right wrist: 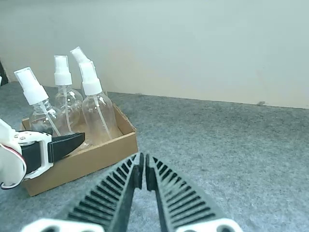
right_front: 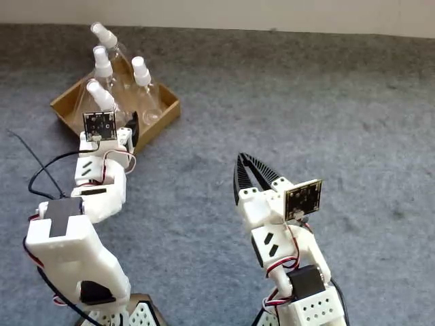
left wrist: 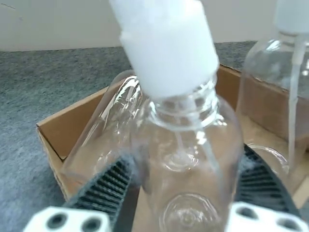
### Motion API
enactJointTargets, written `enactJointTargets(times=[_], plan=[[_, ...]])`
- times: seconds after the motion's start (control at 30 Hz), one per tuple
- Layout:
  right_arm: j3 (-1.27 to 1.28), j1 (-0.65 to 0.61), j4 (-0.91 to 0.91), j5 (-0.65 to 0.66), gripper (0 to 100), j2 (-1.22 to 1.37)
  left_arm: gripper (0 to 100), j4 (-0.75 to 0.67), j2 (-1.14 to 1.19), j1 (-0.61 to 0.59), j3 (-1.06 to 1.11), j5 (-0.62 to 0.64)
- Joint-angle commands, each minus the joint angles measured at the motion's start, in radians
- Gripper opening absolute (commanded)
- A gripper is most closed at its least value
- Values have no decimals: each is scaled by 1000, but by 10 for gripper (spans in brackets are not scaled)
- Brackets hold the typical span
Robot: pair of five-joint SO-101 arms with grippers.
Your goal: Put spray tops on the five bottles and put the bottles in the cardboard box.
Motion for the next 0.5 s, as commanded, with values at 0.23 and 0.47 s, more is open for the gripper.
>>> enactJointTargets(times=[0.23,0.47], plan=[[153,13,-22,9,8,1,333,75,-21,-12,-12,-8],[153,13,-22,9,8,1,334,81,-111,-10,38,-8]])
